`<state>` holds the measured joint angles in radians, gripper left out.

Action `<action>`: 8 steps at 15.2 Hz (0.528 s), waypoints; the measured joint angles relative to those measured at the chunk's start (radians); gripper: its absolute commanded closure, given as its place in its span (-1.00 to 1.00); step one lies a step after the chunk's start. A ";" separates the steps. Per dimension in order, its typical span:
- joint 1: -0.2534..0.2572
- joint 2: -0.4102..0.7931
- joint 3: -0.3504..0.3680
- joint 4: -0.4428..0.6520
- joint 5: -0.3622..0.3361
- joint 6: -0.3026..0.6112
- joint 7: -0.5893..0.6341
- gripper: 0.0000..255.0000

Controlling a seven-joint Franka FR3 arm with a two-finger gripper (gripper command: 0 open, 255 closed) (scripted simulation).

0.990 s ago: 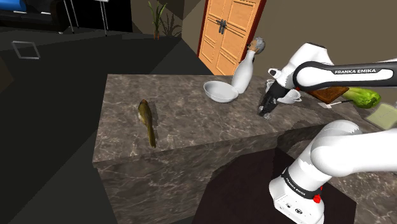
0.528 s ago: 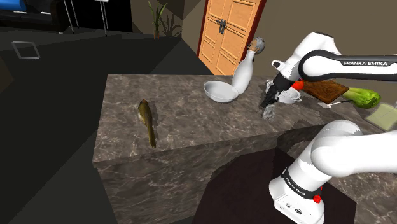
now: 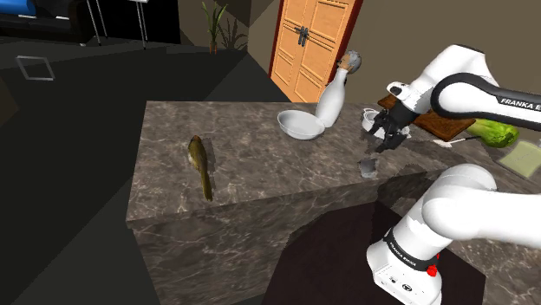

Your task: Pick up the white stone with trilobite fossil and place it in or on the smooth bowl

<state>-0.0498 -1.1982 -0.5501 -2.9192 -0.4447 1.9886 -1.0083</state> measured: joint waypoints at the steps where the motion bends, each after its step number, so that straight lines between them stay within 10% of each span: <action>1: -0.020 -0.083 -0.028 -0.026 -0.039 -0.035 -0.106 -1.00; 8: -0.042 -0.125 -0.115 -0.089 -0.137 0.011 -0.252 -1.00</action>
<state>-0.0919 -1.3228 -0.6653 -3.0080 -0.5818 2.0000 -1.2601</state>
